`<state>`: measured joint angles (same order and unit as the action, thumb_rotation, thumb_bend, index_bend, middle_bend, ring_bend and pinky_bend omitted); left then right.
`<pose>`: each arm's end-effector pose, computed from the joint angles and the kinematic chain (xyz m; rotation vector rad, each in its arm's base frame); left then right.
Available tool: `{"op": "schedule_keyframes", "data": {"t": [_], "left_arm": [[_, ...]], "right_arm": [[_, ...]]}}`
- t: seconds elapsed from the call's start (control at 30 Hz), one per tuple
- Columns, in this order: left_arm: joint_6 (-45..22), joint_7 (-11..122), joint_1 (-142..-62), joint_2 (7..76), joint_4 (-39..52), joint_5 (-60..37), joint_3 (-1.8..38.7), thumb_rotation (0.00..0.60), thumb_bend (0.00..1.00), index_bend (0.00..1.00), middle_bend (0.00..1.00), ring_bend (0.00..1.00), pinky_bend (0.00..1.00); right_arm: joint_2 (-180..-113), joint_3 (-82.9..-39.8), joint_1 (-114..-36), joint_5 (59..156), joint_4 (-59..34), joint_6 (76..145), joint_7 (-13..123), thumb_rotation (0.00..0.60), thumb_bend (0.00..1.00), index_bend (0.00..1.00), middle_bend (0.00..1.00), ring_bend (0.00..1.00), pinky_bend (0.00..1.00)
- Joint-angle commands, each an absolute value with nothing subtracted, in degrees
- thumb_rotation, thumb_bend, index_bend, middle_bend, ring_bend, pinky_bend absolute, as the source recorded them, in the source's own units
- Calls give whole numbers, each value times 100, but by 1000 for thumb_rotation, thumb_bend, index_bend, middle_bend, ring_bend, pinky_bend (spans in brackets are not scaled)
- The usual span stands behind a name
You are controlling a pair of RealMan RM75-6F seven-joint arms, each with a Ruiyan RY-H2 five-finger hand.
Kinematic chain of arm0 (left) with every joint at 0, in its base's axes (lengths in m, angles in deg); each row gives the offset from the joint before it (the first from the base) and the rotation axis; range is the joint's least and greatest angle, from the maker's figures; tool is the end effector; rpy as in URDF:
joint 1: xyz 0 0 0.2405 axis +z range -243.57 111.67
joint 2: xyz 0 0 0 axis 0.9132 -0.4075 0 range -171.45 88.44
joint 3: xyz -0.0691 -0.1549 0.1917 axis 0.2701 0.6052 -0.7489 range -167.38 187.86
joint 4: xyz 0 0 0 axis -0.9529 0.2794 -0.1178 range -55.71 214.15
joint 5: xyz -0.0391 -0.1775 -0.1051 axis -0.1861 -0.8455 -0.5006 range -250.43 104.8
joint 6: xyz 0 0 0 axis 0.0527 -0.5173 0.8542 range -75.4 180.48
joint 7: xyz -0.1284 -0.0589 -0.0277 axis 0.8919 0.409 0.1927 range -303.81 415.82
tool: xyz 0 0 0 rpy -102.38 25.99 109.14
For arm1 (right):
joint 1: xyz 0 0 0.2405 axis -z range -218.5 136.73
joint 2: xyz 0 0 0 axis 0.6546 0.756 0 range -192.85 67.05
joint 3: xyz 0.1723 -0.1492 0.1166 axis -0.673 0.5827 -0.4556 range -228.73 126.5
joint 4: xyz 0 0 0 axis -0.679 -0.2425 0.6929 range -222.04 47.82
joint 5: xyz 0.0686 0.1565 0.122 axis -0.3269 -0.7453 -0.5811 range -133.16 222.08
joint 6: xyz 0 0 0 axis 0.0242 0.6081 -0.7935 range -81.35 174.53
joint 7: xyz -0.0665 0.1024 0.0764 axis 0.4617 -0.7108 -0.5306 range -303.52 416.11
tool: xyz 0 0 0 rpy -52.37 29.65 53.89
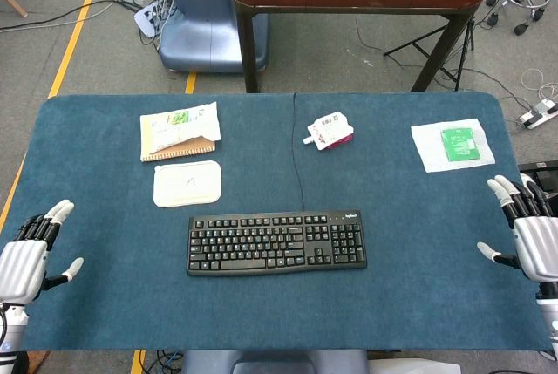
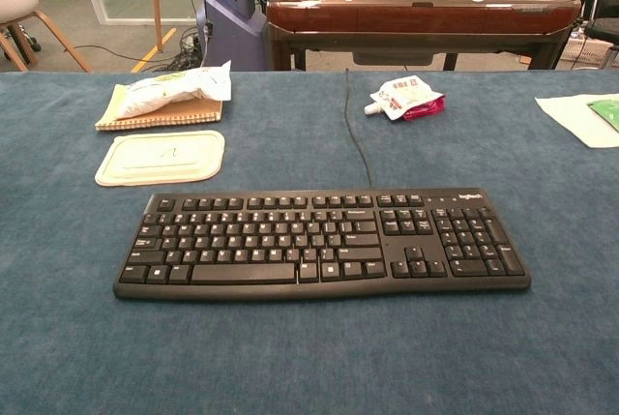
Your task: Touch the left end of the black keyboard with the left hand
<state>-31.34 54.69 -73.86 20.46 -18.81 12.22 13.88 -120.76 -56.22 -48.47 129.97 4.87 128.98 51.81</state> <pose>-0.2857 0.1978 0.1618 -1.4024 -0.9133 -0.9680 -0.3100 -0.2049 0.1958 1.4110 -0.8513 0.9139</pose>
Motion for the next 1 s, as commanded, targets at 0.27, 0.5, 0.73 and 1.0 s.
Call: {"op": "schedule_keyframes", "data": {"t": [0.27, 0.5, 0.73, 1.0], "left_arm": [[-3178, 5503, -7349, 2040, -1860, 1245, 1369, 600, 222, 35, 85, 140, 102], [-3154, 5599, -7386, 2022, -1806, 1333, 1365, 600, 222, 35, 86, 143, 102], [-3014, 5853, -7558, 1927, -1739, 1635, 1336, 600, 222, 59, 366, 438, 315], [-2352, 6294, -8120, 1764, -1643, 2156, 1234, 600, 289, 113, 777, 777, 657]], "right_arm": [[-12048, -5637, -4853, 13029, 525, 12935, 5202, 600, 44, 0, 34, 67, 42], [-11978, -5718, -4856, 12977, 566, 13003, 5222, 600, 44, 0, 34, 67, 41], [-11880, -5796, -4862, 12890, 634, 13029, 5266, 600, 45, 0, 34, 67, 42], [-11844, -5799, -4900, 12890, 721, 12972, 5362, 600, 45, 0, 34, 67, 41]]}}
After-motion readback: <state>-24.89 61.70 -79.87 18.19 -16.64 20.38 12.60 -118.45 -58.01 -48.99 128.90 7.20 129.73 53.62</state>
